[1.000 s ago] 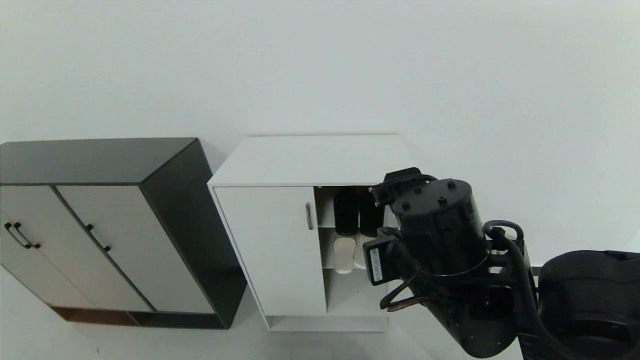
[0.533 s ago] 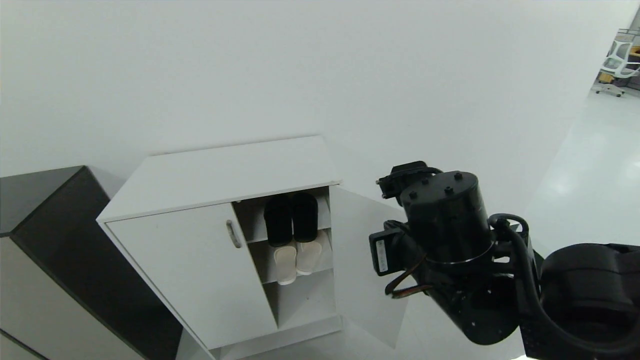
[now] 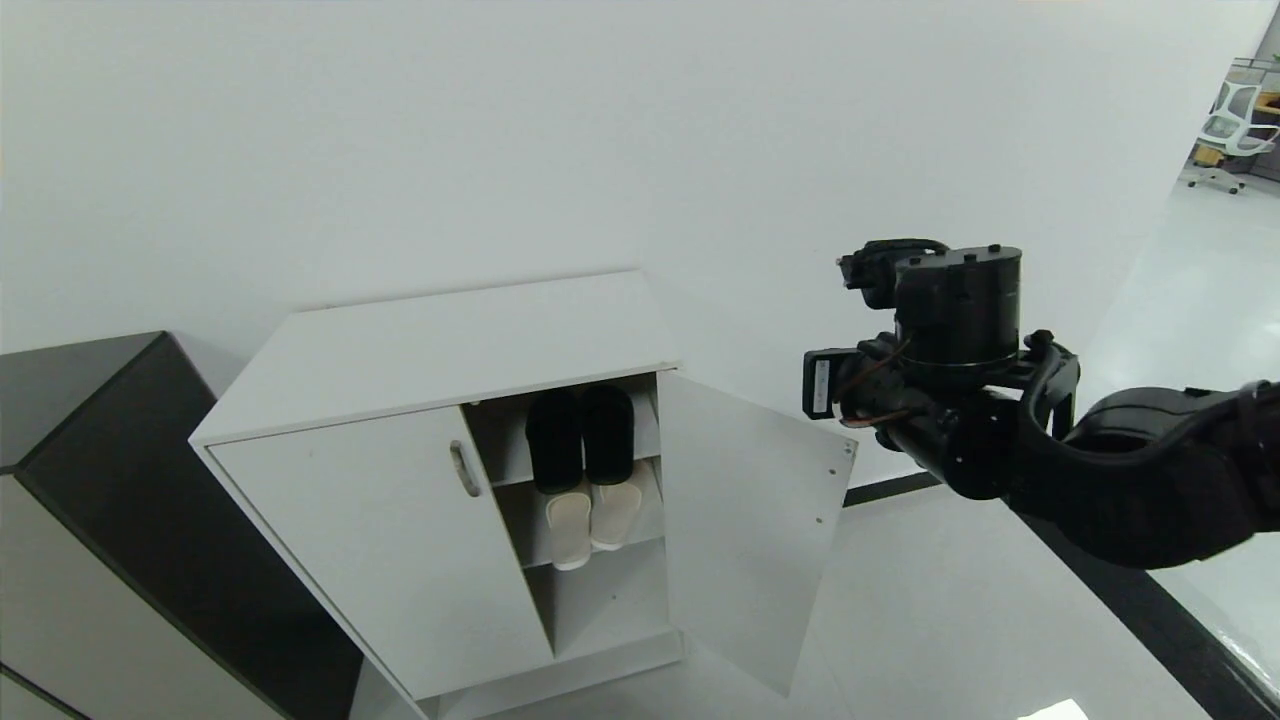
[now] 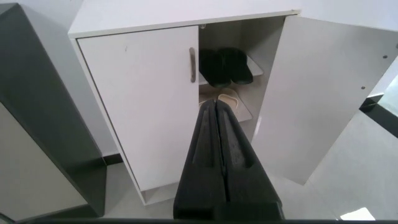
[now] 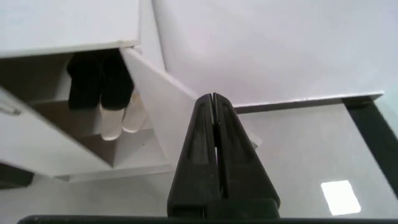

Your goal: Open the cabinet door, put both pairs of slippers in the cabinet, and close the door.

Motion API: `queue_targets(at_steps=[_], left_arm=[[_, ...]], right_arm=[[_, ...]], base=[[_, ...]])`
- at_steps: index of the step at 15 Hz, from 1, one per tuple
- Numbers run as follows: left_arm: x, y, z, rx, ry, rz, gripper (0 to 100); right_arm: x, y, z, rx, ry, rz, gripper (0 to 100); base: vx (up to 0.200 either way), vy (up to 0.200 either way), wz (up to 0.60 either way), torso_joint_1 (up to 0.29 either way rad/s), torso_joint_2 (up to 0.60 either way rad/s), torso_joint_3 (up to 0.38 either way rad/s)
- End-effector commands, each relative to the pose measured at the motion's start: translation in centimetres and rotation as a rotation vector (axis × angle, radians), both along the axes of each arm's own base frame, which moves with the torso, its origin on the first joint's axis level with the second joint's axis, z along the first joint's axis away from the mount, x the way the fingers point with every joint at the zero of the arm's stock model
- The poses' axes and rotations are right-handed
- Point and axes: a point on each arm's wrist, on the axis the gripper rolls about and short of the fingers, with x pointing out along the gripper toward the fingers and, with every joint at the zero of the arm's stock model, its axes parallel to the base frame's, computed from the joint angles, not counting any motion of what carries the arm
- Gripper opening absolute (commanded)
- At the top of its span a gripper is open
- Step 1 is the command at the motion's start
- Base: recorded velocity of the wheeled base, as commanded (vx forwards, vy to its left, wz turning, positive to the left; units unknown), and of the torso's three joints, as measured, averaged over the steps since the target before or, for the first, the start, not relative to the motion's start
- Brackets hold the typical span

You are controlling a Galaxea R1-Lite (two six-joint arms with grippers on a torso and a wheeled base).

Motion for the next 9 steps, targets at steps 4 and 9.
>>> queue_targets(at_steps=[4, 9], left_arm=[[0.0, 0.0, 0.0, 0.001, 0.001, -0.001, 0], [0.0, 0.0, 0.0, 0.000, 0.001, 0.001, 0]], right_arm=[[6.3, -0.9, -2.4, 0.032, 0.083, -0.089, 0], [10.2, -0.9, -5.1, 0.057, 0.141, -0.124, 0]], base=[[0.000, 0.000, 0.00, 0.000, 0.00, 0.000], [0.000, 0.000, 0.00, 0.000, 0.00, 0.000]])
